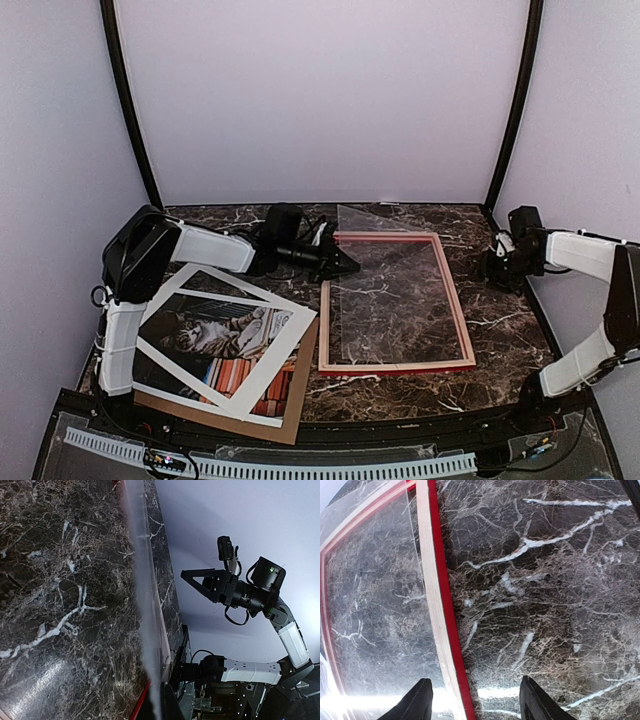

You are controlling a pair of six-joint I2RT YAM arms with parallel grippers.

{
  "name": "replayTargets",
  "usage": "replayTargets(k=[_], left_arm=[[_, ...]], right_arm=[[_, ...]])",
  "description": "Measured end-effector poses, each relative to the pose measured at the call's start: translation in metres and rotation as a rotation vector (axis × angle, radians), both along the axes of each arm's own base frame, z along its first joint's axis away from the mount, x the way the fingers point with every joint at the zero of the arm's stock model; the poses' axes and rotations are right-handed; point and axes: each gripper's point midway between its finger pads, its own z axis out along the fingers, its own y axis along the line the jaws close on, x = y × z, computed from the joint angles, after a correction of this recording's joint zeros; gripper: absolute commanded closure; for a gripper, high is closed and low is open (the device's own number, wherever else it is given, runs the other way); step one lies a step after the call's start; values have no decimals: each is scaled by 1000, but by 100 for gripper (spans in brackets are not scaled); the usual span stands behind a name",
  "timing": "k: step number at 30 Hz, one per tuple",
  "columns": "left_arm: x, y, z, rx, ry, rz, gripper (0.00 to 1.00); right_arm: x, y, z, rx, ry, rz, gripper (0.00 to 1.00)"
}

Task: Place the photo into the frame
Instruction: Place the glass panel on the frame body.

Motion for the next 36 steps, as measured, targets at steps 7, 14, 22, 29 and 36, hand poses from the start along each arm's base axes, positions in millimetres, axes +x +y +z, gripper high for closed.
replayTargets(k=[7, 14, 22, 29, 36], left_arm=[[8, 4, -8, 30, -13, -1, 100], [13, 7, -27, 69, 0, -4, 100], [14, 7, -30, 82, -12, -13, 100], [16, 6, -33, 90, -12, -14, 100], [19, 8, -38, 101, -9, -10, 100]], right_arm=[[2, 13, -10, 6, 18, 38, 40], [3, 22, -14, 10, 24, 65, 39], [4, 23, -17, 10, 26, 69, 39], [3, 24, -17, 10, 27, 72, 39], [3, 26, -18, 10, 31, 79, 39]])
